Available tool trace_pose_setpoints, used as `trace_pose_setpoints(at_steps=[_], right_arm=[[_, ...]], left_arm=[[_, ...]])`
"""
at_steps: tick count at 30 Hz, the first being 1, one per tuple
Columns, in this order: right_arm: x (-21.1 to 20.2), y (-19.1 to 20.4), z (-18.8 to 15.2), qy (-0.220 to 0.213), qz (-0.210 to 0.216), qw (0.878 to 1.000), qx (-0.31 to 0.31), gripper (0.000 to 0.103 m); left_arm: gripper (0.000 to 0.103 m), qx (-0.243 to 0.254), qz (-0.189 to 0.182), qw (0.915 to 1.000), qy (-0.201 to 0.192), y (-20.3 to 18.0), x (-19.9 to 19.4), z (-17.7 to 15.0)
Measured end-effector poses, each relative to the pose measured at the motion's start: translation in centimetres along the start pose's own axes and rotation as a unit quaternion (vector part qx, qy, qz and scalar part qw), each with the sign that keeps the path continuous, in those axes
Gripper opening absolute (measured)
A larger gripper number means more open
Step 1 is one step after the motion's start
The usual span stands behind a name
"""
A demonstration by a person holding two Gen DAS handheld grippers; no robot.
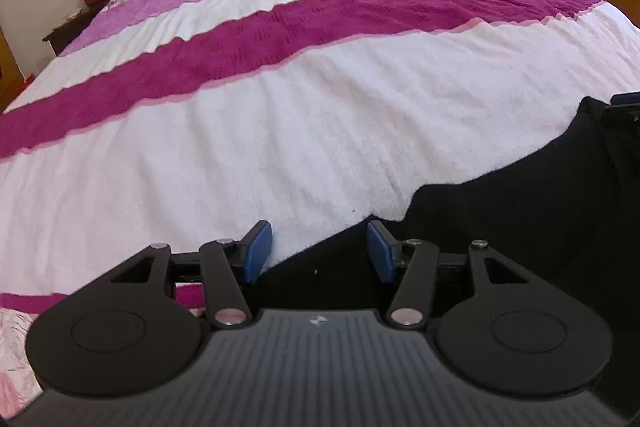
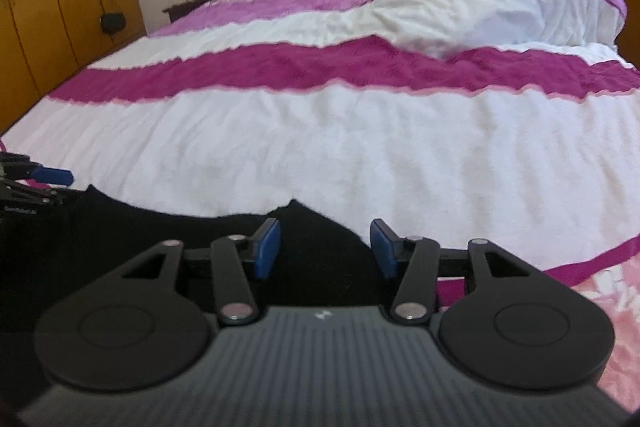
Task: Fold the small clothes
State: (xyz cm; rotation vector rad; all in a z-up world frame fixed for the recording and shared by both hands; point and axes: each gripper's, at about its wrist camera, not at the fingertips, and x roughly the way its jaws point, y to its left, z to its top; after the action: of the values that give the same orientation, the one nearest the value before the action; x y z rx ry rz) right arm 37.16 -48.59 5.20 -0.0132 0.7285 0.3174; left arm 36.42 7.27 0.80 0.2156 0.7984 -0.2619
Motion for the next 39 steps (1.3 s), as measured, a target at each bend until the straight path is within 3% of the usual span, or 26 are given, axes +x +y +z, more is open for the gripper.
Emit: trace_pose_setpoints(at_steps=[2, 6, 7, 9, 13, 17, 20, 24, 26, 28, 29, 31, 39], right_arm=[[0.7, 0.4, -0.3, 0.009, -0.005, 1.000, -0.012, 0.054], [1.0, 0.8, -0.7, 0.012, 0.002, 1.000, -0.016, 0.052], [0.9, 0.8, -0.7, 0.011, 0.009, 1.000, -0.016, 0.036], [0.2, 0.5, -0.7, -0.003, 0.025, 1.000, 0.001, 0.010], [-1.0, -0.4, -1.0, -0.051, 0.013, 0.997, 0.053, 0.009], [1.0, -0.3, -1.5, -0.030, -0.026, 0.998, 0.051, 0.008], [1.0, -0.6, -1.6, -0.032, -0.023, 0.997, 0.065, 0.010], [-0.9, -0.9, -1.3, -0.045, -0.021, 0.996, 0.069, 0.014], [-2.3, -0.9, -1.2, -0.057, -0.024, 0.996, 0.066, 0.025], [-4.2, -0.7, -1.3, -0.074, -0.023, 0.995, 0.062, 0.049], [-5.0, -0.6, -1.4, -0.079, -0.023, 0.995, 0.060, 0.051], [-6.4, -0.3, -1.5, -0.078, -0.018, 0.995, 0.058, 0.051], [-12.0, 2.2, -3.1, -0.056, 0.004, 0.997, 0.060, 0.051]], left_arm=[[0.057, -0.005, -0.014, 0.9999, -0.003, 0.0, 0.1, -0.5], [0.022, -0.009, -0.044, 0.9990, -0.007, -0.5, -0.4, -1.3], [0.012, -0.015, -0.045, 0.9988, -0.008, -0.6, -0.6, -1.3], [0.007, -0.033, -0.030, 0.9989, -0.015, -0.8, -1.4, -1.3], [0.007, -0.043, 0.050, 0.9952, -0.072, -1.1, -2.9, -1.3], [0.007, -0.033, 0.085, 0.9948, -0.045, -1.3, -0.6, -1.3], [0.008, -0.028, 0.105, 0.9932, -0.040, -1.4, 0.1, -1.7], [0.010, -0.060, 0.106, 0.9918, -0.039, -0.3, -1.0, -1.8], [0.013, -0.077, 0.110, 0.9902, -0.040, 0.4, -1.9, -1.9], [0.022, -0.095, 0.115, 0.9878, -0.045, 1.1, -3.3, -1.8], [0.033, -0.106, 0.118, 0.9860, -0.049, 1.5, -4.1, -1.9], [0.052, -0.119, 0.127, 0.9830, -0.059, 1.9, -6.0, -2.4], [0.061, -0.119, 0.148, 0.9794, -0.067, 2.4, -13.5, -5.6]])
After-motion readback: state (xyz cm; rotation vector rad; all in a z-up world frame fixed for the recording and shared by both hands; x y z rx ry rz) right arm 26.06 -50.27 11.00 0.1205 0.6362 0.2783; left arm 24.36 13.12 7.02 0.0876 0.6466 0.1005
